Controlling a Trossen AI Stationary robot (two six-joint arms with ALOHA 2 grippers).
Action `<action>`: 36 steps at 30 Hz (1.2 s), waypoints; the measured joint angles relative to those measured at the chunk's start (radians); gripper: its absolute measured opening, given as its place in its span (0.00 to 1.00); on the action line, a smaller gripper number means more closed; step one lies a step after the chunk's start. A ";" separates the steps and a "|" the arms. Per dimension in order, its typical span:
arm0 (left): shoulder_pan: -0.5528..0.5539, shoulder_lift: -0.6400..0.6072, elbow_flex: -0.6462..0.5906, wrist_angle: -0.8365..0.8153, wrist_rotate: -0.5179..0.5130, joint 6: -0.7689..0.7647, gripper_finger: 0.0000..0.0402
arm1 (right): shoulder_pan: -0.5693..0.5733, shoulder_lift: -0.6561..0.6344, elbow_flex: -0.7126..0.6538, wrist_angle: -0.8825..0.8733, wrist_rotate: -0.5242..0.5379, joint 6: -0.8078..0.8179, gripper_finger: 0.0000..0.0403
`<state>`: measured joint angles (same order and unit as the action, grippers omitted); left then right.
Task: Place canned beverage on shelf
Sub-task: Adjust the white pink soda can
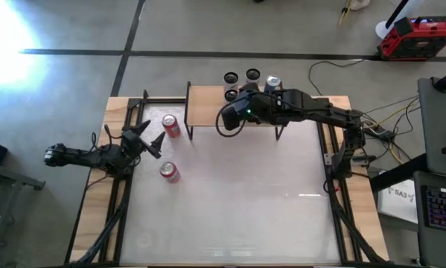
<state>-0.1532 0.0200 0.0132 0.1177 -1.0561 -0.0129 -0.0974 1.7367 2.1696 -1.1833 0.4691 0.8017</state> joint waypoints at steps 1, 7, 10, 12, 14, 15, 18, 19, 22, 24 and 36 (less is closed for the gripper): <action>0.000 0.000 0.000 0.000 0.000 0.000 0.99 | -0.007 0.000 0.000 0.000 -0.015 0.001 0.92; 0.000 0.000 0.000 0.000 0.000 0.000 0.99 | -0.041 0.000 0.000 0.025 -0.058 -0.027 0.92; 0.000 0.000 0.000 0.000 0.000 0.000 0.99 | -0.050 0.000 0.000 0.043 -0.056 -0.049 0.92; 0.000 0.000 0.000 0.000 0.000 0.000 0.99 | -0.054 0.000 0.000 0.046 -0.049 -0.055 0.92; 0.000 0.000 0.000 0.000 0.000 0.000 0.99 | -0.060 0.000 -0.002 0.051 -0.041 -0.060 0.92; 0.000 0.000 0.000 0.000 0.000 0.000 0.99 | -0.061 0.004 -0.005 0.056 -0.031 -0.064 0.92; 0.000 0.000 0.000 0.000 0.000 0.000 0.99 | -0.066 0.022 -0.008 0.062 -0.002 -0.067 0.92; 0.000 0.000 0.000 0.000 0.000 0.000 0.99 | -0.067 0.033 -0.008 0.065 0.003 -0.063 0.92; 0.000 0.000 0.000 0.000 0.000 0.000 0.99 | -0.074 0.056 0.000 0.066 0.002 -0.061 0.92; 0.000 0.000 0.000 0.000 0.000 0.000 0.99 | -0.079 0.067 0.007 0.068 0.002 -0.062 0.92; 0.000 0.000 0.000 0.000 0.000 0.000 0.99 | -0.107 0.093 0.020 0.072 0.030 -0.062 0.92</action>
<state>-0.1534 0.0200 0.0132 0.1175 -1.0560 -0.0128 -0.2039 1.8294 2.1895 -1.1114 0.4993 0.7399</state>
